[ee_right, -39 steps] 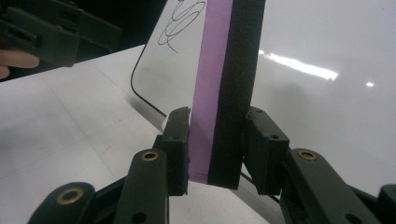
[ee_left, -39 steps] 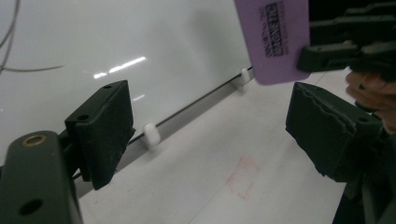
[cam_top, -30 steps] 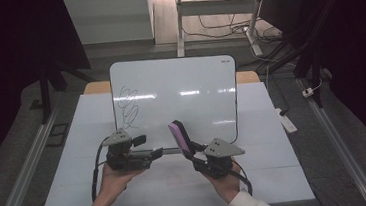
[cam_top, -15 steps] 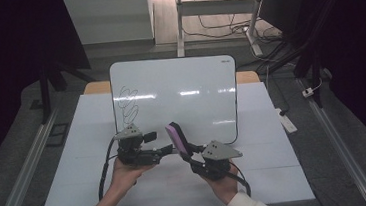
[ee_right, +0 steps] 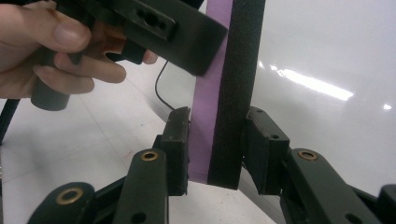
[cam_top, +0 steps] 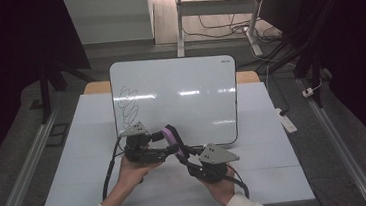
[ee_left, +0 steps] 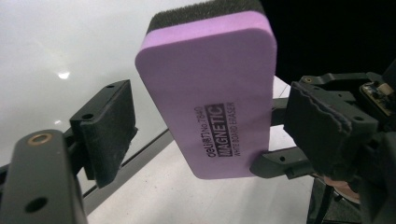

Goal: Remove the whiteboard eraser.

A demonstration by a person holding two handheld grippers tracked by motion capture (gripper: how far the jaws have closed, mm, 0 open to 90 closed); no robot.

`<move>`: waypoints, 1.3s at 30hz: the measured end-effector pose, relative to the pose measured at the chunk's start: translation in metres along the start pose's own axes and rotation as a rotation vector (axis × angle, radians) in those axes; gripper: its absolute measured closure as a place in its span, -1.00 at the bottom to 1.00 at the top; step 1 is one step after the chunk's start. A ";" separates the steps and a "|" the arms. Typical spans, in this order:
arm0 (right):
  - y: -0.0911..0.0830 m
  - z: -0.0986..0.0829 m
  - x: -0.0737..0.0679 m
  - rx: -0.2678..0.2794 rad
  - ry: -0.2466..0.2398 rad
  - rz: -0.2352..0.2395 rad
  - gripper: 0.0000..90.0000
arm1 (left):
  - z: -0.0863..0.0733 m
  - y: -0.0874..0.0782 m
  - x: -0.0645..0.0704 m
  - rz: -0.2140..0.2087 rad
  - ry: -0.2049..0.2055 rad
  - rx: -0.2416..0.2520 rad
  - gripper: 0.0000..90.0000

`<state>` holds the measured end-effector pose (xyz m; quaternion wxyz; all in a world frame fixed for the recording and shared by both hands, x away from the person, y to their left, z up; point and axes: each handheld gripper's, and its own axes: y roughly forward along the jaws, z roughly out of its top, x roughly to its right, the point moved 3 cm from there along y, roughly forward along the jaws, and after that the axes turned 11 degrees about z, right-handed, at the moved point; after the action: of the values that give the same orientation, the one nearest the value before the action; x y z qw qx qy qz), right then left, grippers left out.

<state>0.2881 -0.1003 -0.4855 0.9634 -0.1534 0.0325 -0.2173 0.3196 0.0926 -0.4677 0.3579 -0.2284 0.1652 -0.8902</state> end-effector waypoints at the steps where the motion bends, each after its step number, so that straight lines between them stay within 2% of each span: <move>1: 0.000 0.000 0.000 0.002 0.001 0.000 0.40 | 0.000 0.001 0.000 -0.002 -0.001 -0.002 -0.56; 6: 0.001 -0.001 -0.001 0.003 0.002 0.008 0.40 | 0.000 0.003 0.002 -0.026 -0.005 0.006 -0.40; 10: 0.001 -0.001 -0.001 0.005 0.003 0.006 0.39 | 0.000 0.002 0.000 -0.019 -0.011 0.016 -0.24; 13: 0.002 -0.002 0.000 0.007 0.028 0.015 0.39 | 0.000 0.003 0.001 -0.014 -0.011 0.016 -0.20; 19: 0.003 -0.004 0.000 0.001 0.031 0.020 0.37 | -0.001 0.002 0.002 -0.006 0.006 0.024 -0.16; 22: 0.004 -0.004 0.000 0.005 0.021 0.026 0.32 | -0.001 0.001 0.002 -0.008 0.015 0.026 -0.15; 25: 0.002 -0.003 0.000 0.008 0.018 0.049 0.15 | -0.001 -0.002 0.003 0.008 0.039 0.039 -0.14; 28: -0.003 -0.001 0.002 0.017 0.007 0.028 0.04 | -0.001 -0.008 0.002 0.035 0.065 0.045 -0.14; 30: -0.007 0.001 0.004 0.027 0.004 0.029 0.00 | -0.001 -0.012 0.001 0.036 0.065 0.049 -0.14; 34: -0.016 -0.001 0.012 -0.018 0.002 0.003 -0.03 | -0.001 -0.019 -0.002 0.039 0.065 0.053 -0.13; 37: -0.025 -0.005 0.022 -0.065 0.023 -0.010 -0.05 | -0.002 -0.024 -0.004 0.041 0.064 0.054 -0.13; 39: -0.034 -0.009 0.031 -0.087 0.016 -0.039 -0.07 | -0.002 -0.029 -0.006 0.044 0.064 0.056 -0.13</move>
<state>0.3007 -0.1451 -0.4830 0.9511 -0.1940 0.0465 -0.2357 0.3060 0.1170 -0.4579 0.3780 -0.1859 0.1568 -0.8933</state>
